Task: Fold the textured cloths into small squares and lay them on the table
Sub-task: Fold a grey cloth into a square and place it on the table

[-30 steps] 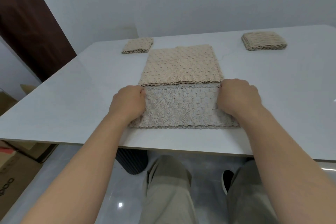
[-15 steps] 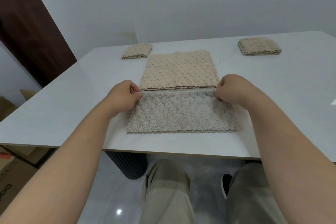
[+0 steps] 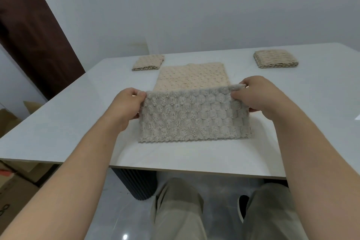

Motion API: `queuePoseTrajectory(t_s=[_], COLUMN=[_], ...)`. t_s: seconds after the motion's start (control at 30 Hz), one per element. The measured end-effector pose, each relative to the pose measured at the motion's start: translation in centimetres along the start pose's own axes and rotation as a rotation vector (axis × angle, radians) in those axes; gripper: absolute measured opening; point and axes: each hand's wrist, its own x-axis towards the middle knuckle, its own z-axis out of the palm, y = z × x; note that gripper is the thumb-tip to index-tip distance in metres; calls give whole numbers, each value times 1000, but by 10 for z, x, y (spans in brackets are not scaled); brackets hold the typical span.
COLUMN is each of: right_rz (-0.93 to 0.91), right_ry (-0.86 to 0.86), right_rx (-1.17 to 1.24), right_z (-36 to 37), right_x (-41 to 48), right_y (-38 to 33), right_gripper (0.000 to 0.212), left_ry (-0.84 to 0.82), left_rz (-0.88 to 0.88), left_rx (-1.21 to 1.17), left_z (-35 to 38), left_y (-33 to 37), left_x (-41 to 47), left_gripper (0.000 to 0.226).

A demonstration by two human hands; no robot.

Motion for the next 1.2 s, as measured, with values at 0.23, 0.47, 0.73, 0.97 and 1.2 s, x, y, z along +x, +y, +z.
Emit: queuePoseTrajectory(t_s=[0.23,0.47,0.73,0.97,1.2], right_rz=[-211,-258,-403,-442,-390], right_ry=[298,347,235,123,106], right_rx=[165,122,105,12,24], right_z=[-3,-10,-12,-4,7], right_x=[13,35,85,102,125], right_y=[-24,-61,-109,-116,-112], right_gripper=[14,9,25,25,9], left_ry=[298,336,332,232,68], left_rz=[304,410,470,535,452], left_rx=[-15,-36,-78,-14,-44], left_z=[15,35,60,80,86], left_y=[40,79,127,146,144], left_x=[7,34,91,108,123], left_gripper=[20,20,15,8,23])
